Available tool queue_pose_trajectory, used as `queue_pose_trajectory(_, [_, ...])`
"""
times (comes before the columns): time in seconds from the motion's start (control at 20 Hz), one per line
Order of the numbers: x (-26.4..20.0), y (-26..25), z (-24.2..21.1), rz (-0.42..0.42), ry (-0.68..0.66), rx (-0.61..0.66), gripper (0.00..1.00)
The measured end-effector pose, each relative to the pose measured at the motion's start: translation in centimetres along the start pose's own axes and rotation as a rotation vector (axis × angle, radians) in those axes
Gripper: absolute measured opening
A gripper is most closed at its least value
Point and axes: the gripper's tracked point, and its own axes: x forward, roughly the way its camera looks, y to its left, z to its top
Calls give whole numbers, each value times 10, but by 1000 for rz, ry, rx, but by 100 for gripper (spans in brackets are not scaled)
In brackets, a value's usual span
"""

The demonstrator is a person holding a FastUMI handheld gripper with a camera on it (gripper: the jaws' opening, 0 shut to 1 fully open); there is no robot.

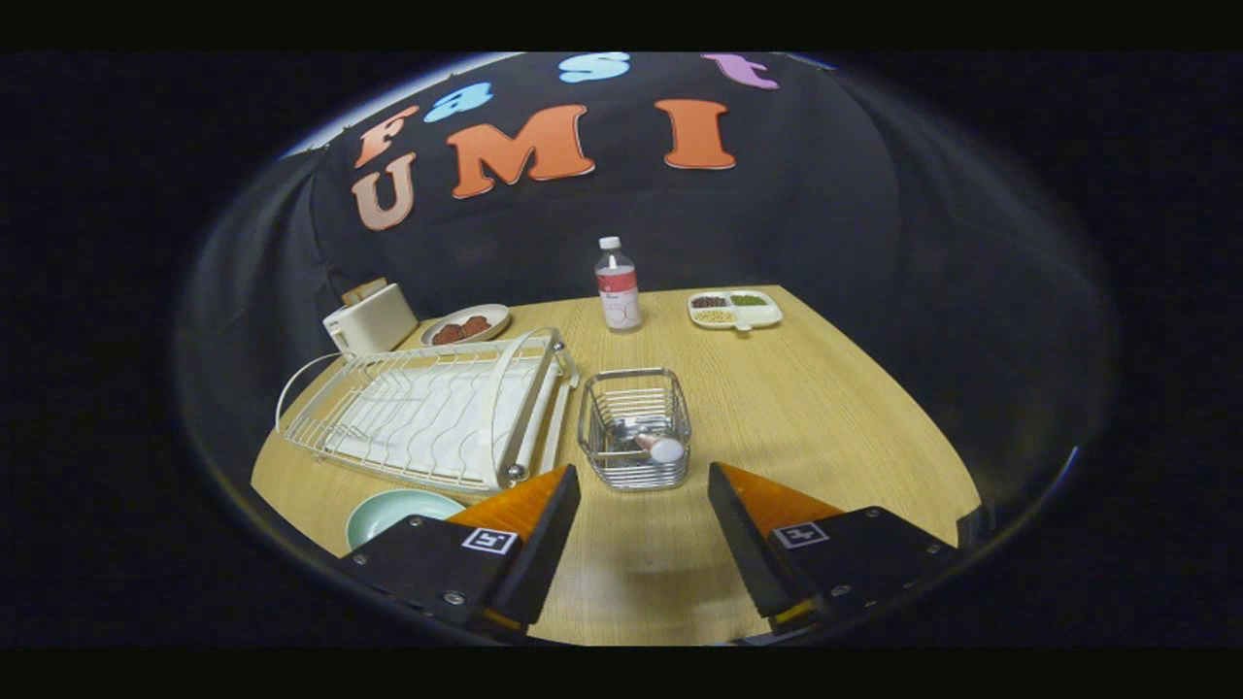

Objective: Take the plate from the dish rack, then take the spoon from the basket and place it into the plate.

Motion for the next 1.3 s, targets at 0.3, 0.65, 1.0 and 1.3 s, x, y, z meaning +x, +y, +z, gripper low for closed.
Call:
queue_pose_trajectory(0.3, [16, 4, 13, 13, -54, 26, 72])
queue_pose_trajectory(0.65, [26, 14, 12, -5, -16, -9, 34])
queue_pose_trajectory(1.0, [9, 14, 33, 0, -23, 30, 15])
queue_pose_trajectory(1.3, [-28, 10, 75, 12, -91, -4, 15])
